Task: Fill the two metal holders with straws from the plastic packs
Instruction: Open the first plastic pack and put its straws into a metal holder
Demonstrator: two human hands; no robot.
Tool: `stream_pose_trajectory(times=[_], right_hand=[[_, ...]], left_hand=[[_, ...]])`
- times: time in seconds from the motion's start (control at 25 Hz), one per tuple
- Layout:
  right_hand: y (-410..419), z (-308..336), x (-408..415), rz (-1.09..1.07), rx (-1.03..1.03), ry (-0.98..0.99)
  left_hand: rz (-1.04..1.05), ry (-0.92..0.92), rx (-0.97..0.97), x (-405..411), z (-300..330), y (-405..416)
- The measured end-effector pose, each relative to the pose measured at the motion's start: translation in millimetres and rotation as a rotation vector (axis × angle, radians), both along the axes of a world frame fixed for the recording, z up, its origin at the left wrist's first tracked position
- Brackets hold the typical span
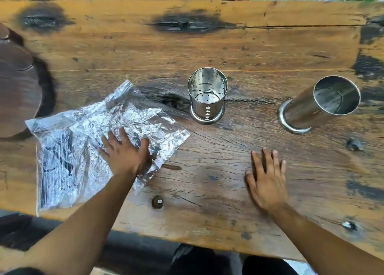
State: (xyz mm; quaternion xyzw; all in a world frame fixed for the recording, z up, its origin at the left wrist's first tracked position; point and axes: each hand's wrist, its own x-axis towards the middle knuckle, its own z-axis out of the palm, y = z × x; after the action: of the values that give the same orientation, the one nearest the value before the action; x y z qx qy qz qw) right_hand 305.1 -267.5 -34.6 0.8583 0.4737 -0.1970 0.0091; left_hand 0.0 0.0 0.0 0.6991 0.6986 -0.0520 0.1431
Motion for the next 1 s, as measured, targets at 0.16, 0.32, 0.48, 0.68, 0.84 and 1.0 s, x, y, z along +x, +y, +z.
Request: stream_pose_trajectory(times=[0.16,0.32,0.48,0.68,0.84,1.0], right_hand=[[1,-10,-7,-0.051,0.064,-0.080],[0,-14,-4,-0.059,0.118,-0.089],[0,-16,-5,-0.076,0.144,-0.079],[-1,-16,-4,-0.086,0.174,-0.096],[-1,-16,-6,-0.098,0.174,-0.091],[-1,-14,-5,-0.089,0.158,-0.095]], left_hand=[[0.026,0.095,-0.083,5,-24,28],[-0.035,0.096,-0.089,24,-35,14],[-0.109,0.094,-0.083,27,-34,0],[-0.284,0.099,-0.066,16,-39,-61],[-0.435,0.145,-0.079,-4,-40,-117],[-0.704,0.132,-0.065,-18,-39,-142]])
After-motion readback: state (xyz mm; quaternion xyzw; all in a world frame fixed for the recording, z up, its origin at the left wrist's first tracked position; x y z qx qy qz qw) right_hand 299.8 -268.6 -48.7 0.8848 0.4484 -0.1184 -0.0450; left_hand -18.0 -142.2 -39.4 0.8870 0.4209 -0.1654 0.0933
